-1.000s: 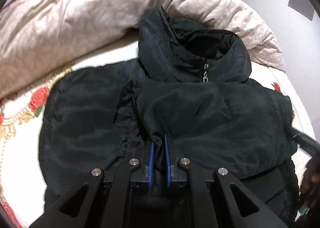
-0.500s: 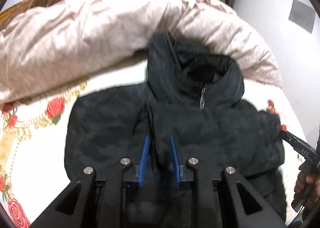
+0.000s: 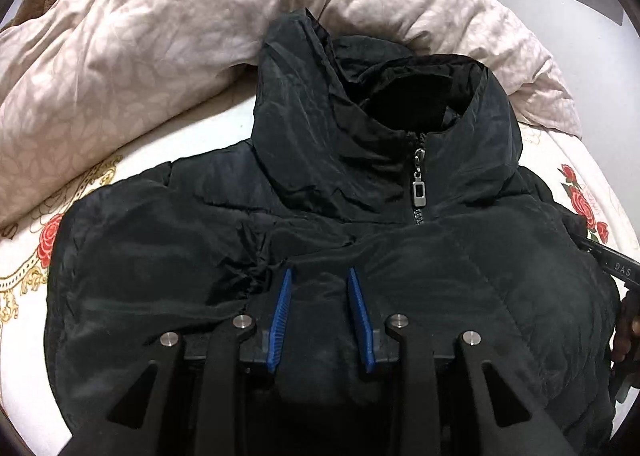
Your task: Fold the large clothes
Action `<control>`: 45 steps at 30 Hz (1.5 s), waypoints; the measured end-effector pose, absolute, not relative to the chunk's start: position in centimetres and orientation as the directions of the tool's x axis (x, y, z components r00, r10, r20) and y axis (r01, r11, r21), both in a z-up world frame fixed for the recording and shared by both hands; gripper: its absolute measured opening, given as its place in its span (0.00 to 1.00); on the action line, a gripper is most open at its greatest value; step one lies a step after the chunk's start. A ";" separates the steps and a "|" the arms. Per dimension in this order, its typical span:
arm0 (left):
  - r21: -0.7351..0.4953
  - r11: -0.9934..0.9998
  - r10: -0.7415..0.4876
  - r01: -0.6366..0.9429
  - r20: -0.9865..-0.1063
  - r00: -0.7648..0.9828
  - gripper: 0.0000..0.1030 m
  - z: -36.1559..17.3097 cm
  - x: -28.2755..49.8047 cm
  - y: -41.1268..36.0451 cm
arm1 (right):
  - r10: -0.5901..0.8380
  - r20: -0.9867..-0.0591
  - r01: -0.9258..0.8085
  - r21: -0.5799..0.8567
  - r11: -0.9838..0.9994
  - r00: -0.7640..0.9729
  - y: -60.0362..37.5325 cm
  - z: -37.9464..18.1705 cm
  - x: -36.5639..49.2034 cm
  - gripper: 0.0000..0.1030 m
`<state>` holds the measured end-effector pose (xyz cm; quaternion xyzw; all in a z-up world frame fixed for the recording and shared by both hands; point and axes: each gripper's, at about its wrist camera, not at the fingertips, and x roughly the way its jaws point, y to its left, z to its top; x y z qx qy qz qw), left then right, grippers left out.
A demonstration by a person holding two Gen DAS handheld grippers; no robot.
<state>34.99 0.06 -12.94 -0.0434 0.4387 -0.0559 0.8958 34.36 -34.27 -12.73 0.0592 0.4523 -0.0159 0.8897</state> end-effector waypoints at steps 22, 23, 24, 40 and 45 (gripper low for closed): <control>-0.133 0.990 -0.140 0.056 -0.784 0.605 0.32 -12.7 30.4 0.6 | 0.037 -0.807 0.040 0.075 0.996 0.590 -30.0 -12.7 28.2 0.55; -0.134 0.990 -0.138 0.052 -0.788 0.600 0.32 -12.6 30.5 0.7 | 0.035 -0.808 0.041 0.074 0.996 0.589 -30.0 -12.6 28.3 0.55; -0.134 0.990 -0.136 0.047 -0.794 0.593 0.32 -12.4 30.5 0.7 | 0.029 -0.809 0.044 0.068 0.997 0.587 -29.9 -12.4 28.2 0.55; -0.145 0.988 -0.150 0.060 -0.765 0.627 0.31 -3.7 17.0 1.4 | -0.021 -0.698 0.069 0.040 0.997 0.716 -26.4 -2.9 15.6 0.55; -0.145 0.988 -0.150 0.060 -0.759 0.633 0.32 -2.0 12.0 1.2 | -0.018 -0.690 0.056 0.032 0.998 0.724 -24.2 -1.3 11.9 0.55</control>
